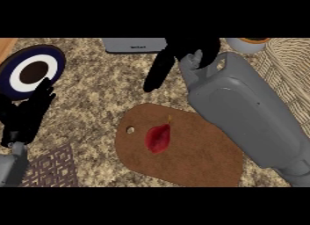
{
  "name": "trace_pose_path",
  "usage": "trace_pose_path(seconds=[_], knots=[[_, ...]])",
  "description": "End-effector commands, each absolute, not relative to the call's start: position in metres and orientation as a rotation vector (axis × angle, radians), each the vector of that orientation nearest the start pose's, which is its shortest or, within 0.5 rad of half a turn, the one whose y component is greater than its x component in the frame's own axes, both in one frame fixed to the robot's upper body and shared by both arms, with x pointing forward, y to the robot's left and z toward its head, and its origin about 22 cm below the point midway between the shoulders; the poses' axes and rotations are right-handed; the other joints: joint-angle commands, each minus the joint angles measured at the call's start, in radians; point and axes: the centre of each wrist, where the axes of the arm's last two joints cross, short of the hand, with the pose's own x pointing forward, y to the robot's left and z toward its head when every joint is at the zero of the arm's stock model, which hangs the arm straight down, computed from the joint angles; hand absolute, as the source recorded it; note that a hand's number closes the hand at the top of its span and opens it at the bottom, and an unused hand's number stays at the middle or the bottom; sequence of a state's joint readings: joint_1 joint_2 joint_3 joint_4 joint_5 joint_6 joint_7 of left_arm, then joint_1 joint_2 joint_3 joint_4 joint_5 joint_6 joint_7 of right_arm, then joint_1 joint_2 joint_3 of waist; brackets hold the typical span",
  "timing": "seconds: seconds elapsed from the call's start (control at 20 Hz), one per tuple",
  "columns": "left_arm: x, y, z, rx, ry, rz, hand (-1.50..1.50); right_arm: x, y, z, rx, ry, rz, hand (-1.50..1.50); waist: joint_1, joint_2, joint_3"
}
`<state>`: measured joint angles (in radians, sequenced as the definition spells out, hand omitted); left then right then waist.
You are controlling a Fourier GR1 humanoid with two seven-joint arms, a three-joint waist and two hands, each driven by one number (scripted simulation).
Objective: Pick the pear from the cutting board and place it in the basket
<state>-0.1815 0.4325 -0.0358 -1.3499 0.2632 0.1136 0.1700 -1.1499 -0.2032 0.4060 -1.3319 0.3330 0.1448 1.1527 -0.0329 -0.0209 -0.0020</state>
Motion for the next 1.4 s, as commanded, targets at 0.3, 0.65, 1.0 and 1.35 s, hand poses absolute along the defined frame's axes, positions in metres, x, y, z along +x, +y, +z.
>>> trace_pose_path(seconds=[0.3, 0.65, 1.0, 1.35], knots=[[0.278, 0.336, 0.027, 0.237, -1.353, -0.029, 0.00, 0.291, -0.078, 0.288, -0.592, -1.123, 0.854, -1.50, -0.022, -0.002, 0.002], [0.272, 0.332, 0.027, 0.204, -1.377, -0.021, 0.00, 0.240, -0.112, 0.251, -0.583, -1.237, 0.768, -1.50, -0.004, 0.006, 0.002], [0.284, 0.336, 0.033, 0.209, -1.370, -0.051, 0.00, 0.216, -0.112, 0.194, -0.627, -1.284, 0.721, -1.50, 0.016, 0.017, 0.002], [0.298, 0.307, 0.051, 0.177, -1.387, -0.069, 0.00, 0.249, -0.096, 0.126, -0.664, -1.356, 0.620, -1.50, 0.035, 0.023, 0.003]])
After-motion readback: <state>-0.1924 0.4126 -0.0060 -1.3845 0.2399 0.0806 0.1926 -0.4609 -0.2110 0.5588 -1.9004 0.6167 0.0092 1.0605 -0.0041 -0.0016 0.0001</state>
